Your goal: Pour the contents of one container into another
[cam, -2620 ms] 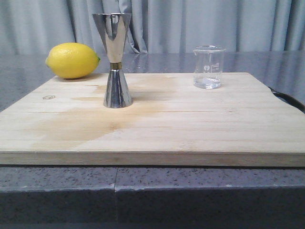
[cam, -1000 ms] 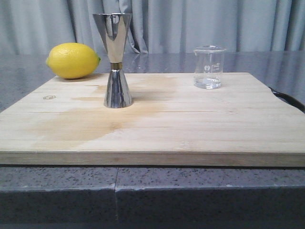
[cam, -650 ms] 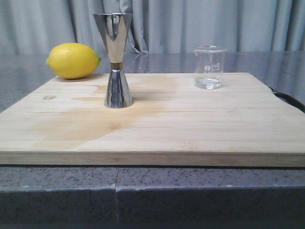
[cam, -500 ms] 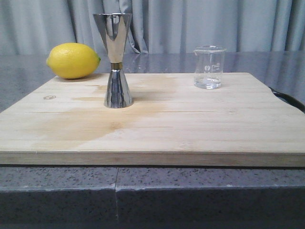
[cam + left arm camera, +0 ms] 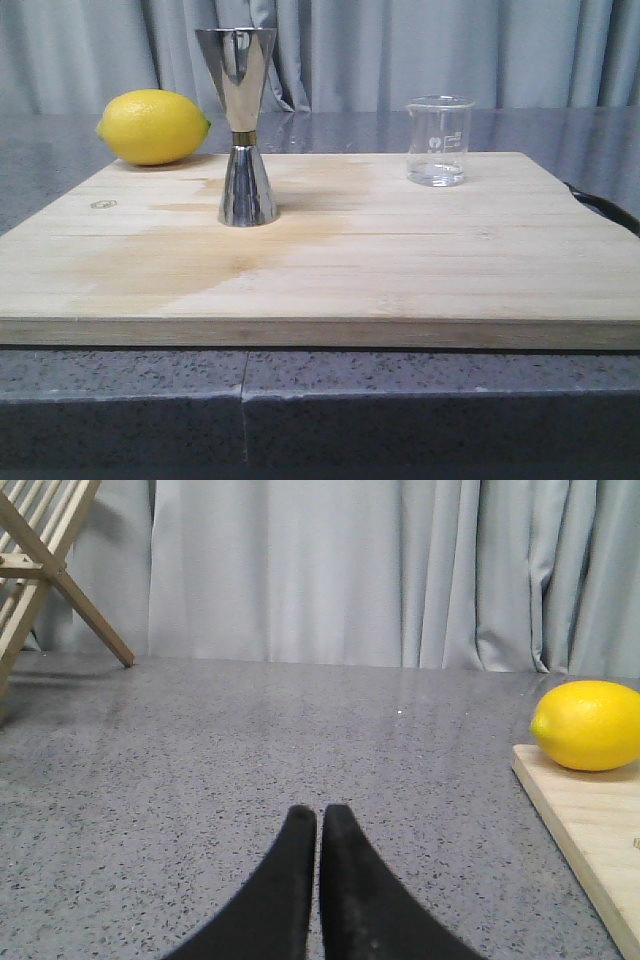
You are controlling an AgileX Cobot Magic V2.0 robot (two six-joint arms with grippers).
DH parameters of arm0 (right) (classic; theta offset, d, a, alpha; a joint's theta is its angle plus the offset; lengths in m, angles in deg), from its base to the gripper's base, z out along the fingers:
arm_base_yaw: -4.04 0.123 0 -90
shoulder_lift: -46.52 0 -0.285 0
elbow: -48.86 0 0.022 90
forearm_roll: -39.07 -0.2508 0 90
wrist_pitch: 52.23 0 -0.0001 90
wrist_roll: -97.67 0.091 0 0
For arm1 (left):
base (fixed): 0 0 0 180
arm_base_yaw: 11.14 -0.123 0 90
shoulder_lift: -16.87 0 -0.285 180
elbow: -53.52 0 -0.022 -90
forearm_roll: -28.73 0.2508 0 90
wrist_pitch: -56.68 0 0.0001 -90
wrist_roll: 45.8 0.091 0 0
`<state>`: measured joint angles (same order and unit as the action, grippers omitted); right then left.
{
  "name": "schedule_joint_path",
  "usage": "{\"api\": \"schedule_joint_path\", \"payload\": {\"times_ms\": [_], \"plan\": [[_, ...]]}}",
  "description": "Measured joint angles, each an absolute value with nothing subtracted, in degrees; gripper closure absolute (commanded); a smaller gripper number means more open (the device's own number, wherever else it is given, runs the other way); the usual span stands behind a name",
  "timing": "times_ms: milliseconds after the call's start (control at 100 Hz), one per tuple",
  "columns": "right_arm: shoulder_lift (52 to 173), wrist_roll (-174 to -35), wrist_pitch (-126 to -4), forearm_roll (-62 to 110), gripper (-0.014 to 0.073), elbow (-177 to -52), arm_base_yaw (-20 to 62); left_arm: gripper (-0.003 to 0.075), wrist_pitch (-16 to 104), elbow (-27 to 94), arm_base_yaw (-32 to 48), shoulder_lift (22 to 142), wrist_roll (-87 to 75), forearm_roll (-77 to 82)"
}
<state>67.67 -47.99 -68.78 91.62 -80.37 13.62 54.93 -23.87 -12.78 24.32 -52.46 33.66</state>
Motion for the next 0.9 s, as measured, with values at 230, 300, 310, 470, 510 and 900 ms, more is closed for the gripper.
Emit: {"api": "schedule_joint_path", "payload": {"times_ms": [230,300,310,470,510,900], "plan": [[67.67,-47.99,-68.78,91.62,0.0665,-80.37,13.62,0.0739,54.93,-23.87,-12.78,24.32,-52.58,33.76],[67.67,-47.99,-68.78,91.62,0.0665,-80.37,13.62,0.0739,54.93,-23.87,-12.78,24.32,-52.69,33.76],[67.67,-47.99,-68.78,91.62,0.0665,-80.37,13.62,0.0739,54.93,-23.87,-12.78,24.32,-52.69,33.76],[67.67,-47.99,-68.78,91.62,0.0665,-80.37,13.62,0.0739,54.82,-23.87,-12.78,24.32,-52.69,33.76],[67.67,-47.99,-68.78,91.62,0.0665,-80.37,13.62,0.0739,54.82,-23.87,-12.78,24.32,-52.69,33.76],[67.3,-63.97,-71.49,70.19,0.0665,-79.93,13.62,0.0739,54.82,-23.87,-12.78,24.32,-52.69,33.76]]}}
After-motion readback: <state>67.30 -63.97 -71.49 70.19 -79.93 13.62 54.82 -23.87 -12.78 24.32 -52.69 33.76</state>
